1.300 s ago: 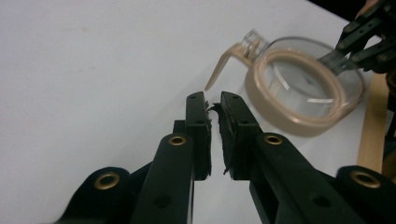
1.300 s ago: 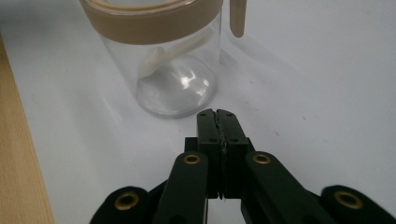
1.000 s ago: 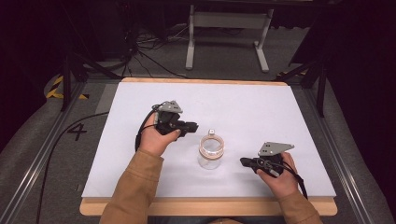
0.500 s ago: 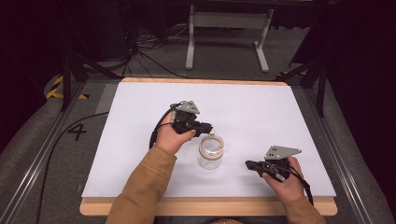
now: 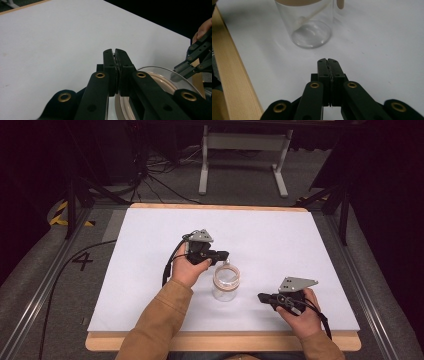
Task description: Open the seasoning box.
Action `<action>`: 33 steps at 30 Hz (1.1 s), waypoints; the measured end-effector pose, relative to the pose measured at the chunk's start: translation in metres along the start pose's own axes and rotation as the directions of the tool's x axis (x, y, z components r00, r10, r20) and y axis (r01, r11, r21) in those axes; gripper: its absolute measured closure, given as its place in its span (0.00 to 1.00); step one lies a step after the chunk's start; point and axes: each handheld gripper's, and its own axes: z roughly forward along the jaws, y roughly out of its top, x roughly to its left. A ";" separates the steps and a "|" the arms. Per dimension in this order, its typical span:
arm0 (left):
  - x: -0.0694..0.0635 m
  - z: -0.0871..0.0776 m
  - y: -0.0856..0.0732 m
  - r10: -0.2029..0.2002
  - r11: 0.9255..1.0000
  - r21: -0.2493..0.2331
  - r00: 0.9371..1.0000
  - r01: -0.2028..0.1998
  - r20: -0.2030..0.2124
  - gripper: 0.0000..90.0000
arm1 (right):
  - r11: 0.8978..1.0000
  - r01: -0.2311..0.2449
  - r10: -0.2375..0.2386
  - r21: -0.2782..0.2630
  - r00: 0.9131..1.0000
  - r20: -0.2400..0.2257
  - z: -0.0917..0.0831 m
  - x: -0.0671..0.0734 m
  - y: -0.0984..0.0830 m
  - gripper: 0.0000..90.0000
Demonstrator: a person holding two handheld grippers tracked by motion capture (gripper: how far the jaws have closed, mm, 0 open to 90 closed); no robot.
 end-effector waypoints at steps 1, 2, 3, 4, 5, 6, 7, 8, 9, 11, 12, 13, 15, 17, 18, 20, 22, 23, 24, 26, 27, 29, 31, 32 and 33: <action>0.000 0.000 0.000 -0.006 1.000 0.005 1.000 0.006 0.001 0.97 | 1.000 -0.002 0.002 -0.007 1.000 -0.012 0.001 0.001 0.001 1.00; 0.000 0.000 0.000 -0.007 1.000 0.008 1.000 0.007 0.004 0.97 | 1.000 -0.001 0.000 -0.016 1.000 -0.022 0.001 0.003 0.004 1.00; 0.000 0.000 0.000 -0.009 1.000 0.006 1.000 0.009 0.006 0.97 | 1.000 0.005 -0.005 -0.023 1.000 -0.028 0.002 0.004 0.006 1.00; 0.000 0.000 0.000 -0.008 1.000 0.006 1.000 0.007 0.007 0.97 | 1.000 0.006 -0.007 -0.029 0.999 -0.035 0.002 0.006 0.009 1.00; 0.000 0.000 0.000 -0.007 1.000 0.009 1.000 0.007 0.006 0.97 | 0.999 0.006 -0.008 -0.036 0.999 -0.043 0.002 0.007 0.011 1.00; 0.000 0.001 -0.001 -0.009 1.000 0.001 1.000 0.009 0.008 0.97 | 0.999 0.010 -0.012 -0.047 0.999 -0.052 0.003 0.010 0.014 1.00; 0.001 0.001 -0.001 -0.007 1.000 -0.003 1.000 0.007 0.006 0.97 | 0.998 0.011 -0.014 -0.054 0.998 -0.058 0.003 0.012 0.017 1.00; 0.001 0.001 -0.001 -0.009 1.000 0.000 1.000 0.009 0.005 0.97 | 0.998 0.016 -0.020 -0.062 0.998 -0.064 0.003 0.013 0.019 1.00; 0.001 0.002 -0.001 -0.011 1.000 -0.002 1.000 0.011 0.005 0.97 | 0.998 0.019 -0.024 -0.066 0.997 -0.070 0.003 0.015 0.022 1.00; 0.000 0.002 -0.002 -0.006 1.000 -0.004 1.000 0.006 0.000 0.97 | 0.996 0.022 -0.028 -0.081 0.996 -0.082 0.005 0.019 0.028 1.00; 0.000 0.002 -0.001 -0.002 1.000 0.000 1.000 0.002 -0.004 0.97 | 0.996 0.029 -0.036 -0.084 0.996 -0.086 0.006 0.021 0.031 1.00; 0.000 0.002 -0.001 -0.004 1.000 0.004 1.000 0.004 -0.006 0.97 | 0.996 0.031 -0.039 -0.086 0.995 -0.090 0.007 0.023 0.033 1.00; 0.000 0.002 -0.001 -0.005 1.000 0.003 1.000 0.005 -0.008 0.97 | 0.995 0.044 -0.053 -0.089 0.994 -0.099 0.010 0.027 0.038 1.00; 0.000 0.002 -0.002 -0.011 1.000 0.000 1.000 0.011 -0.003 0.97 | 0.994 0.050 -0.060 -0.096 0.993 -0.103 0.012 0.029 0.042 1.00; 0.000 0.003 -0.002 -0.015 1.000 0.000 1.000 0.015 0.000 0.97 | 0.994 0.051 -0.061 -0.098 0.993 -0.105 0.013 0.030 0.044 1.00; 0.001 0.003 -0.002 -0.013 1.000 -0.001 1.000 0.013 0.000 0.97 | 0.993 0.045 -0.057 -0.107 0.992 -0.114 0.016 0.031 0.047 1.00; 0.001 0.003 -0.002 -0.011 1.000 -0.001 1.000 0.011 0.001 0.97 | 0.993 0.046 -0.059 -0.113 0.992 -0.116 0.016 0.031 0.049 1.00; 0.001 0.003 -0.002 -0.012 1.000 0.000 1.000 0.012 0.001 0.97 | 0.992 0.047 -0.061 -0.118 0.991 -0.117 0.017 0.032 0.052 1.00; 0.001 0.003 -0.002 -0.012 1.000 0.000 1.000 0.012 0.000 0.97 | 0.991 0.048 -0.063 -0.125 0.991 -0.119 0.019 0.033 0.054 1.00; 0.001 0.003 -0.002 -0.014 1.000 0.002 1.000 0.014 0.000 0.98 | 0.991 0.045 -0.060 -0.125 0.991 -0.122 0.020 0.033 0.055 1.00; 0.002 0.003 -0.002 -0.014 1.000 0.007 1.000 0.014 0.000 0.98 | 0.991 0.043 -0.058 -0.126 0.991 -0.124 0.021 0.033 0.056 1.00; 0.002 0.004 -0.002 -0.019 1.000 -0.002 1.000 0.019 0.000 0.98 | 0.990 0.035 -0.052 -0.136 0.990 -0.129 0.022 0.033 0.057 1.00; 0.003 0.003 -0.003 -0.018 1.000 0.001 1.000 0.018 0.007 0.98 | 0.989 0.027 -0.047 -0.145 0.990 -0.131 0.023 0.033 0.059 1.00; 0.003 0.003 -0.003 -0.021 1.000 0.001 1.000 0.021 0.007 0.98 | 0.989 0.023 -0.043 -0.147 0.990 -0.131 0.024 0.033 0.059 1.00; 0.003 0.003 -0.003 -0.022 1.000 0.002 1.000 0.022 0.007 0.98 | 0.988 0.020 -0.039 -0.151 0.991 -0.127 0.024 0.032 0.060 1.00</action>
